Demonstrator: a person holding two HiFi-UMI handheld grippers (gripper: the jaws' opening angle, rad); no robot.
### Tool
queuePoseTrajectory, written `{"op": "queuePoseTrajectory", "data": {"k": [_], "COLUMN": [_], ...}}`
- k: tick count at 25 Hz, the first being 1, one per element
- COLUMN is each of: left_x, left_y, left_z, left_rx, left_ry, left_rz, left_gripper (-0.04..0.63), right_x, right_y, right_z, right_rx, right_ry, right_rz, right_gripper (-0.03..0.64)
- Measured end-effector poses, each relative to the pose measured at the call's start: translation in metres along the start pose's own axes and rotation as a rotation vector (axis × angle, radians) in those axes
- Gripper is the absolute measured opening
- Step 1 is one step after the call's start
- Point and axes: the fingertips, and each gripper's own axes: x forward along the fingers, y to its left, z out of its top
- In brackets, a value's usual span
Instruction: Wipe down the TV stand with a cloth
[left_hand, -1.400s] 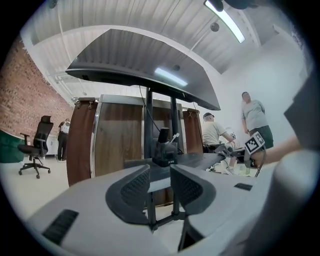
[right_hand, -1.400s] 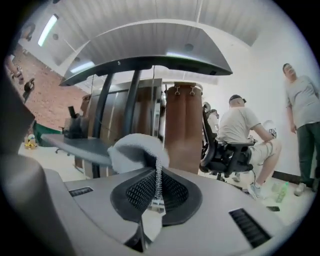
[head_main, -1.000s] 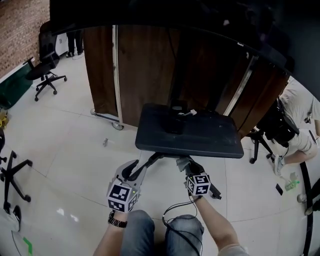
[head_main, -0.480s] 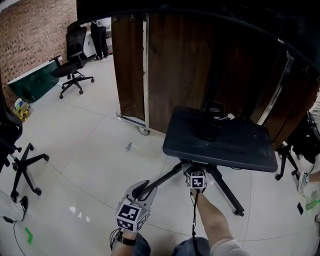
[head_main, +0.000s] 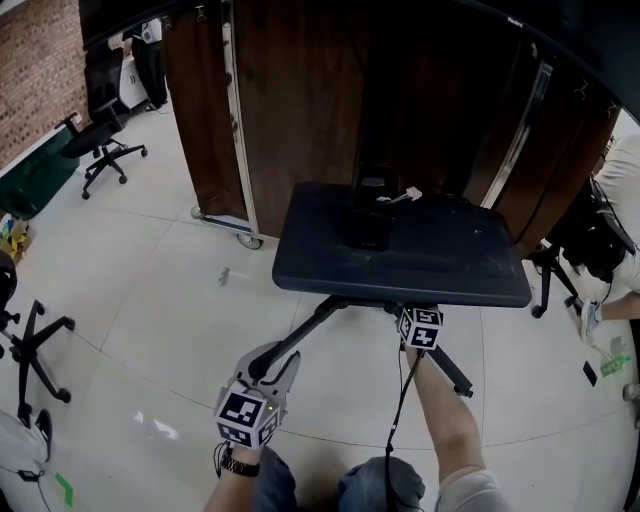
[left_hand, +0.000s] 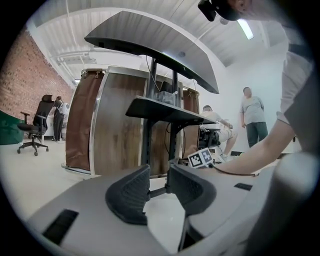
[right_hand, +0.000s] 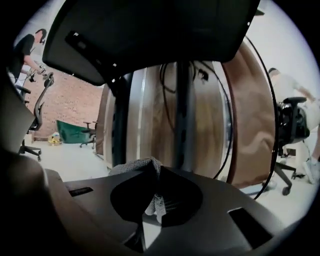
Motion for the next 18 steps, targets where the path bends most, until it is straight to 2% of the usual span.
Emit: {"op": "queuePoseTrajectory", "data": {"k": [2, 3, 6, 9, 12, 14, 16, 18], "left_x": [0.016, 0.024, 0.048, 0.065, 0.072, 0.071, 0.066, 0.054], "left_y": [-0.006, -0.01, -0.026, -0.039, -0.044, -0.039, -0.025, -0.005], "left_z": [-0.002, -0.004, -0.018, -0.034, -0.051, -0.058, -0.061, -0.066], "left_rx": [0.001, 0.0, 0.003, 0.003, -0.008, -0.01, -0.006, -0.01], "left_ry": [0.0, 0.004, 0.044, 0.086, 0.111, 0.117, 0.116, 0.127], "left_rz": [-0.02, -0.029, -0.068, -0.1, -0.114, -0.112, -0.085, -0.033], "left_gripper": [0.155, 0.155, 0.155, 0.155, 0.155, 0.155, 0.155, 0.155], "right_x": [0.006, 0.01, 0.006, -0.024, -0.062, -0.065, -0.041, -0.009], "right_y": [-0.034, -0.045, -0.065, -0.086, -0.122, -0.123, -0.078, -0.009], "right_z": [0.016, 0.008, -0.058, -0.138, -0.2, -0.195, -0.153, -0.114], "right_rx": [-0.035, -0.061, -0.121, -0.088, -0.012, 0.05, -0.007, -0.071], "right_ry": [-0.01, 0.025, 0.204, 0.359, 0.507, 0.476, 0.369, 0.271], "right_rz": [-0.036, -0.042, -0.054, -0.073, -0.143, -0.131, -0.007, 0.13], "right_gripper": [0.008, 0.008, 0.008, 0.008, 0.008, 0.008, 0.008, 0.008]}}
